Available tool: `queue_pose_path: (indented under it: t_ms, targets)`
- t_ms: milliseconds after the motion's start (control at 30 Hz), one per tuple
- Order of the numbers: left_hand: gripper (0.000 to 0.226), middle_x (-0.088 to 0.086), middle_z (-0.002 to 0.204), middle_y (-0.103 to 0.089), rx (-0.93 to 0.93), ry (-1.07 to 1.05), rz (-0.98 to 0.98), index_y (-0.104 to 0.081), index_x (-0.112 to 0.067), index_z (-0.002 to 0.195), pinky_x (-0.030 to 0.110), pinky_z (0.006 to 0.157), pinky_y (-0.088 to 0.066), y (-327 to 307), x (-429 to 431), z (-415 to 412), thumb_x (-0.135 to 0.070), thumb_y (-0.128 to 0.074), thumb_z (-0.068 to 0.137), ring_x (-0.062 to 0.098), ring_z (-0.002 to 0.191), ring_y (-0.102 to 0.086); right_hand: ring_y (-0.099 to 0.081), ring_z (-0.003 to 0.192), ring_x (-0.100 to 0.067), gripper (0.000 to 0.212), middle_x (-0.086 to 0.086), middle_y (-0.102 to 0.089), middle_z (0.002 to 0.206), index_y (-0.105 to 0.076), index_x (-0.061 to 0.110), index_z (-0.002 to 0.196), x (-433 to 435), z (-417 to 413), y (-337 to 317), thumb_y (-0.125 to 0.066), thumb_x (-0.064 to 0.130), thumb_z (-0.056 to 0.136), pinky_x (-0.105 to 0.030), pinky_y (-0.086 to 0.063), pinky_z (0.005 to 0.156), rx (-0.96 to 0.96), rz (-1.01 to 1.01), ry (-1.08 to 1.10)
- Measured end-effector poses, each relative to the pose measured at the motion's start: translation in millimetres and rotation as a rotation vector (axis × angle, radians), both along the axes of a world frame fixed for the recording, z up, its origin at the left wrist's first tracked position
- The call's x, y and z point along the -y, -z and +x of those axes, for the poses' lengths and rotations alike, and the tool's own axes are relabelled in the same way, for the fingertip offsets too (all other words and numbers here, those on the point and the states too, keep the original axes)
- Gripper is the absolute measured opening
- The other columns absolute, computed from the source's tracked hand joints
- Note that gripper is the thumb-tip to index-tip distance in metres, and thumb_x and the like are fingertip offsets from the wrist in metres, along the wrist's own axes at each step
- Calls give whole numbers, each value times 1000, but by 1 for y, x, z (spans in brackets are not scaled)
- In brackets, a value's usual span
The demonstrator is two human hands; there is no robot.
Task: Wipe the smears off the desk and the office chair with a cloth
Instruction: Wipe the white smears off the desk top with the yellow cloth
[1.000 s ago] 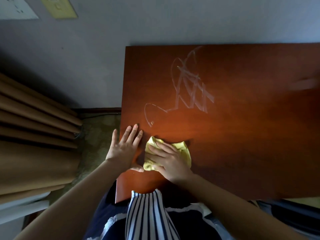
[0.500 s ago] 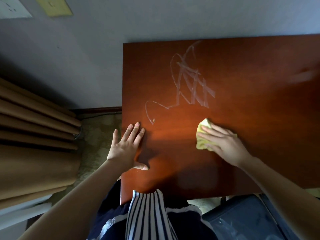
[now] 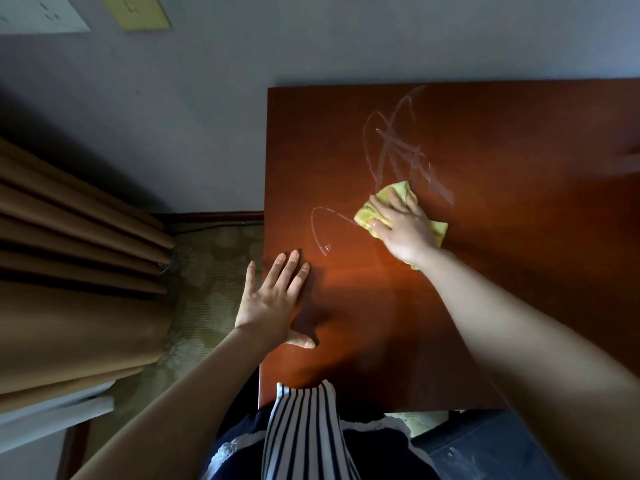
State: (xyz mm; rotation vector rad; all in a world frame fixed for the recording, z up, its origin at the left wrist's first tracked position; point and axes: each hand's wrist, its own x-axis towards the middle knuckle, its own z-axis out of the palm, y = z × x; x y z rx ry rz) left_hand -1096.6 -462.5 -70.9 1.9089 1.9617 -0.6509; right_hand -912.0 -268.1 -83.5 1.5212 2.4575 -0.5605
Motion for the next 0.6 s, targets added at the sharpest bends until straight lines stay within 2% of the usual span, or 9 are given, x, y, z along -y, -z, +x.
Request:
queue_pose_path:
  t_ms: [167,300,433,533,600]
  targets:
    - [135,-1,153,33,5,-23,7,28,-21,144,58,111,11,1,1,-1,-91,-46,55,17,144,23,5,146,-23,54,3,0,160,-9,40,149,41,-48,0,-29,48,100,-38,-5,117,-14,12,-198]
    - [132,-3,150,37,39,-45,39,27,-25,145,57,108,18,1,5,-3,-89,-48,57,16,142,27,4,146,-20,54,5,-2,160,-10,41,149,74,-51,5,-33,44,100,-34,-1,117,-77,68,-355]
    - [120,-4,152,34,122,-47,88,26,-31,143,55,108,20,3,16,-6,-85,-47,65,16,139,30,-5,146,-18,53,6,-17,157,-24,37,147,98,-25,4,-43,38,98,-34,-5,117,-179,69,-457]
    - [108,-6,156,25,223,-75,116,11,-30,150,48,107,22,2,24,-11,-75,-51,74,11,136,31,-26,142,-24,50,1,-37,150,-45,32,139,113,-4,1,-60,29,91,-38,-17,115,-255,86,-562]
    - [103,-6,159,16,252,-78,131,2,-29,152,45,108,22,0,27,-17,-69,-55,77,11,142,23,-35,138,-26,49,1,-45,144,-54,31,133,120,12,-2,-67,24,86,-41,-23,112,-291,80,-638]
